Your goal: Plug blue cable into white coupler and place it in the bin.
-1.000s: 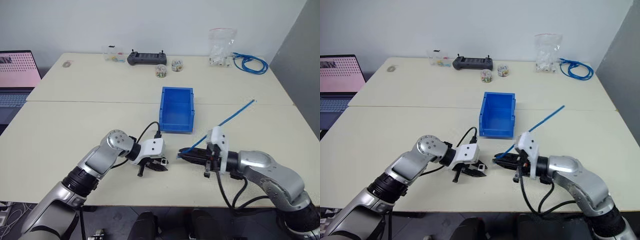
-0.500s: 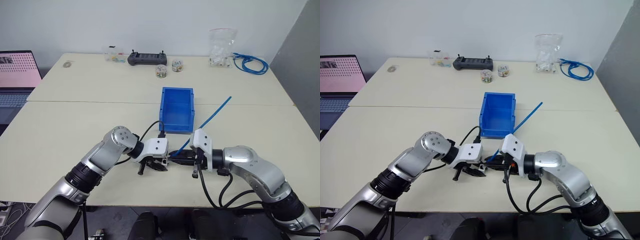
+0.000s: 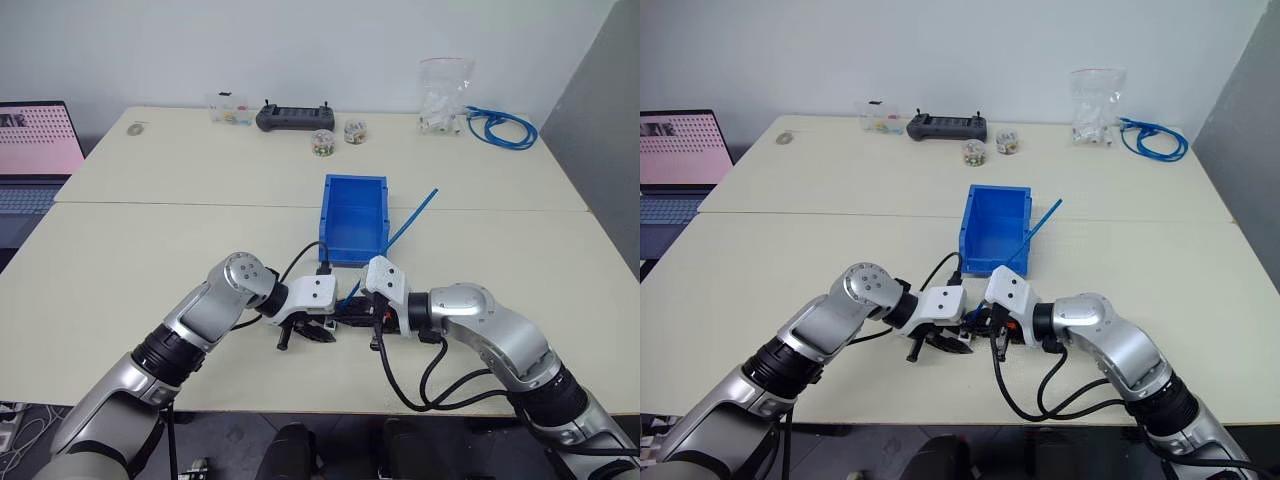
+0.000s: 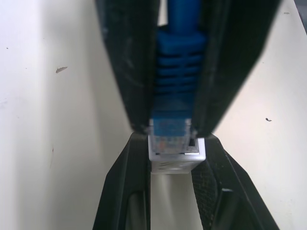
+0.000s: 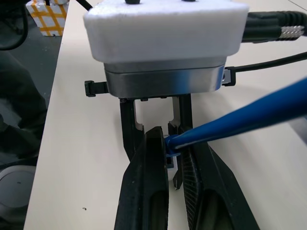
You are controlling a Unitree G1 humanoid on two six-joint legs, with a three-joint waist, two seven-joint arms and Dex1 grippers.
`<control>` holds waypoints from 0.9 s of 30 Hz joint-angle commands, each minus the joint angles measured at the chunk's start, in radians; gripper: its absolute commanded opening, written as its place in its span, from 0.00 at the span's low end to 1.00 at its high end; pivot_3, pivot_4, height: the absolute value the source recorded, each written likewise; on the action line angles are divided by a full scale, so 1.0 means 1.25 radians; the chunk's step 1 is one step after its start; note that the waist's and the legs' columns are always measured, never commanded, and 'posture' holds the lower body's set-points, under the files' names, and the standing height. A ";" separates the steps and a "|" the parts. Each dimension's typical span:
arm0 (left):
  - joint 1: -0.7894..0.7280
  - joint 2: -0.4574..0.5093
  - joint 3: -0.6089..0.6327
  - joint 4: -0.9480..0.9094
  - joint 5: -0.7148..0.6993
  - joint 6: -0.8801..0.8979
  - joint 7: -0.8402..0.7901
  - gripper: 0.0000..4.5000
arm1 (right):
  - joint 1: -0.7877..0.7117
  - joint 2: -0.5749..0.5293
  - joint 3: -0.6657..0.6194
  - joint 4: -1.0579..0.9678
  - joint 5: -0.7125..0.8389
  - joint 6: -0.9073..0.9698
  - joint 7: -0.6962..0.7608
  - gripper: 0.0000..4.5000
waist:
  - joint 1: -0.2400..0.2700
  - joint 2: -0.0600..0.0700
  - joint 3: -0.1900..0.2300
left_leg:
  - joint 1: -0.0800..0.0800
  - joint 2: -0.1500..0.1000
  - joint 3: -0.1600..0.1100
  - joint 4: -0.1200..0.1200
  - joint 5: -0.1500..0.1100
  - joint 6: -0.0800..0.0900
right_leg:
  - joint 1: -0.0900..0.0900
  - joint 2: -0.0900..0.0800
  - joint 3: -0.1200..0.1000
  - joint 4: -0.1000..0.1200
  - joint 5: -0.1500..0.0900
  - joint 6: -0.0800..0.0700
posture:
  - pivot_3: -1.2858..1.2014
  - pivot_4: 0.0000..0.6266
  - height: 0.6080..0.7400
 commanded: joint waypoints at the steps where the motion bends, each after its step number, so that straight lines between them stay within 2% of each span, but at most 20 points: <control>1: 0.024 0.002 -0.037 0.024 0.033 0.013 -0.004 0.18 | -0.025 0.001 -0.014 -0.009 -0.001 0.001 0.016 0.02 | 0.000 0.000 0.000 | 0.000 0.000 0.000 0.000 0.000 0.000 | 0.000 0.000 0.000 0.000 0.000 0.000 | 0.52 0.24 1.00; 27: 0.024 -0.011 -0.034 0.031 0.031 0.017 0.003 0.18 | -0.056 -0.011 0.055 0.013 -0.057 0.022 0.077 0.02 | -0.001 0.001 -0.002 | 0.000 0.000 0.000 0.000 0.000 0.000 | 0.000 0.000 0.000 0.000 0.000 0.000 | 0.52 0.24 1.00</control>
